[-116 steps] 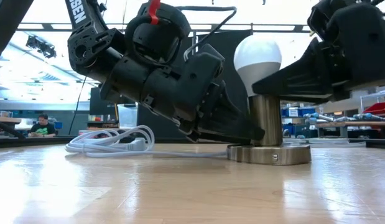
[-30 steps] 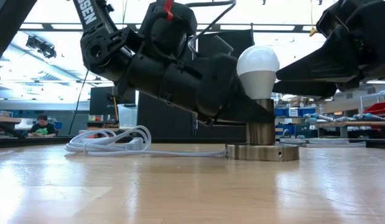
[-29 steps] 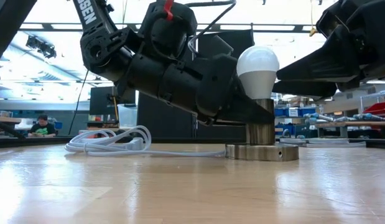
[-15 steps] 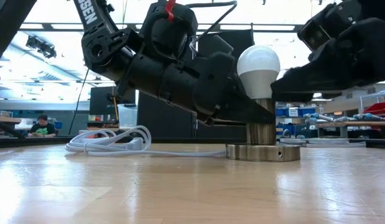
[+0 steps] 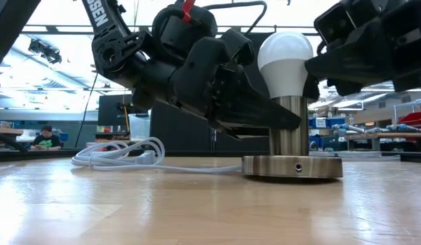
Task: Screw lightbulb
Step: Insert the lightbulb into the lamp
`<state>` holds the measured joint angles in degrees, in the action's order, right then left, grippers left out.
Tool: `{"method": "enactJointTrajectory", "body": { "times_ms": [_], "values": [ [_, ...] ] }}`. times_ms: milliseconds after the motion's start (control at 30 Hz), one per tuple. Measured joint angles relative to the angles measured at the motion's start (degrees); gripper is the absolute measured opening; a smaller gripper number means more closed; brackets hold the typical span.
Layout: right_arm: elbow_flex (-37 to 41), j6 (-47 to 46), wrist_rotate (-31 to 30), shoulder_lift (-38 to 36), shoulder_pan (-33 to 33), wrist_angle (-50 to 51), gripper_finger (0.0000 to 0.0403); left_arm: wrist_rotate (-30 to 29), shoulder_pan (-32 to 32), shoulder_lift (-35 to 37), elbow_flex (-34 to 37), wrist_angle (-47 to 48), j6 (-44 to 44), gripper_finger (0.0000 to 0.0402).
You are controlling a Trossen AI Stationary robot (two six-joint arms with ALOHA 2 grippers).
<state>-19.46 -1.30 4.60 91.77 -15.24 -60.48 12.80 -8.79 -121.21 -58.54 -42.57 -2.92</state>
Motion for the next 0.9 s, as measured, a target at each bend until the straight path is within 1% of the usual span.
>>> {"method": "enactJointTrajectory", "body": {
  "times_ms": [133,233,367,467,567,767,900],
  "values": [
    [-1.9,1.3,2.4,2.7,0.6,-0.4,0.0295,1.3,0.5,0.0,0.1,-0.3,0.0,0.0193],
    [-2.9,1.3,2.7,6.1,0.8,-2.1,0.0295,1.4,0.5,-0.1,0.1,-0.7,-0.1,0.0193],
    [-3.1,0.9,2.8,9.3,0.4,-8.7,0.0295,1.4,0.5,-0.1,0.1,-0.8,-0.2,0.0193],
    [-3.2,0.9,2.8,10.8,0.2,-10.3,0.0288,1.3,0.5,-0.1,0.1,-0.7,-0.2,0.0193],
    [-3.9,0.5,2.9,11.5,0.3,-10.2,0.0268,1.1,0.5,-0.1,0.1,-0.7,-0.3,0.0193],
    [-4.0,0.4,2.9,12.0,0.3,-10.2,0.0206,1.0,0.5,-0.2,0.1,-0.8,-0.3,0.0193],
    [-4.0,-0.3,3.0,12.0,0.3,-9.8,0.0184,1.0,0.5,-0.2,0.1,-0.8,-0.5,0.0193]
  ]
}}
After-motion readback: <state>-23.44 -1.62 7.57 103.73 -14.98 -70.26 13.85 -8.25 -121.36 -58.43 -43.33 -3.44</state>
